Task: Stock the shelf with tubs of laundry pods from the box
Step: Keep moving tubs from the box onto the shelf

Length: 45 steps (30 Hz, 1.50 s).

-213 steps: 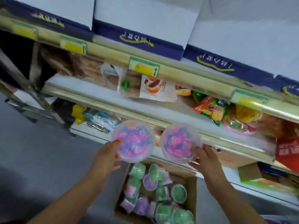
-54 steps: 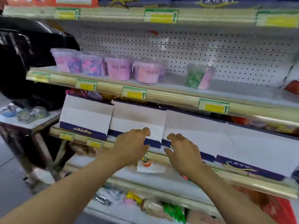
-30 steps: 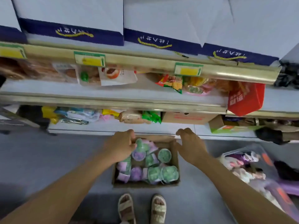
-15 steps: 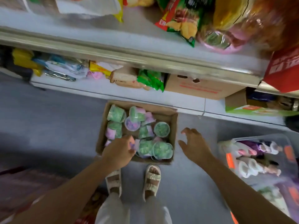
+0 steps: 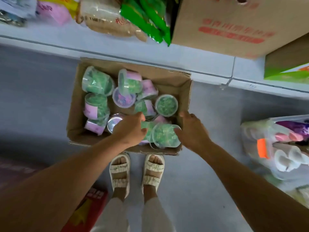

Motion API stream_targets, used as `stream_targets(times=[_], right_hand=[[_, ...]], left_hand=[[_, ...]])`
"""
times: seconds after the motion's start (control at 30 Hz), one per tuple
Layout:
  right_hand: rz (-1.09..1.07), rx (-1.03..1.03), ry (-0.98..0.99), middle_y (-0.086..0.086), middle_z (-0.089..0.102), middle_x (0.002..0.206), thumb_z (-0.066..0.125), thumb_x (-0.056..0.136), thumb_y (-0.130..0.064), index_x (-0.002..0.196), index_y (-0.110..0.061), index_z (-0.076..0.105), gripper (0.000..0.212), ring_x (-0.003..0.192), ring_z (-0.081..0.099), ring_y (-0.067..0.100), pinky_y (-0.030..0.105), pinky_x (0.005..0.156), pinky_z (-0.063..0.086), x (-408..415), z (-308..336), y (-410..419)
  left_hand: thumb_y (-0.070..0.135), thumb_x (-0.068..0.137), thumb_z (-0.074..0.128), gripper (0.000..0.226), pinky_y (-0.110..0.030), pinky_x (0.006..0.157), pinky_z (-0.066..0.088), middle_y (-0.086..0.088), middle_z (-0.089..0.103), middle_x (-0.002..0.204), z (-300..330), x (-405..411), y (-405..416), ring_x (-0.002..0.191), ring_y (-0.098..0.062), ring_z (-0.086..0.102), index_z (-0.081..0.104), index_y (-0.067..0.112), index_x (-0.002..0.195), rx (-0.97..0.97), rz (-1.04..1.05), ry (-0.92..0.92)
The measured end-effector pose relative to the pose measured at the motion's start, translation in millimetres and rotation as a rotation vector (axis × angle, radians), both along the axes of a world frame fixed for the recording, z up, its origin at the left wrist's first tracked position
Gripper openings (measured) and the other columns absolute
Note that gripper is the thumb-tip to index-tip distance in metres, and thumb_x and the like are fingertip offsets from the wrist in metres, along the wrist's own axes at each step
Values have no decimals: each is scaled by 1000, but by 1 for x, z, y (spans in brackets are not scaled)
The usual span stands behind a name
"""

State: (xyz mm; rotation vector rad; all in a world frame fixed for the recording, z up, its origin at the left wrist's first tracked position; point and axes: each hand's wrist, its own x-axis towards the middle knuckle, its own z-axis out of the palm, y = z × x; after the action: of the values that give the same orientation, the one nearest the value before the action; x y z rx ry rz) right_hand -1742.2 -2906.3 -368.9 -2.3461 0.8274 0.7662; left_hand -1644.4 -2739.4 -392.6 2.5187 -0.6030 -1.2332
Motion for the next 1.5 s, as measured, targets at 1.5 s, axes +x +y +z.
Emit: stream_targets(times=[1.5], right_hand=[[-277,-169,132,18,37,124,70,75,-31,121,-6,40,61,115,40,35,37,90,40,14,-173,58]], left_hand=[[4,73,73,54,-14,91,30,-22,33,134,-160,11,72,113,-29,46,46,-2,120,-216,492,-305]])
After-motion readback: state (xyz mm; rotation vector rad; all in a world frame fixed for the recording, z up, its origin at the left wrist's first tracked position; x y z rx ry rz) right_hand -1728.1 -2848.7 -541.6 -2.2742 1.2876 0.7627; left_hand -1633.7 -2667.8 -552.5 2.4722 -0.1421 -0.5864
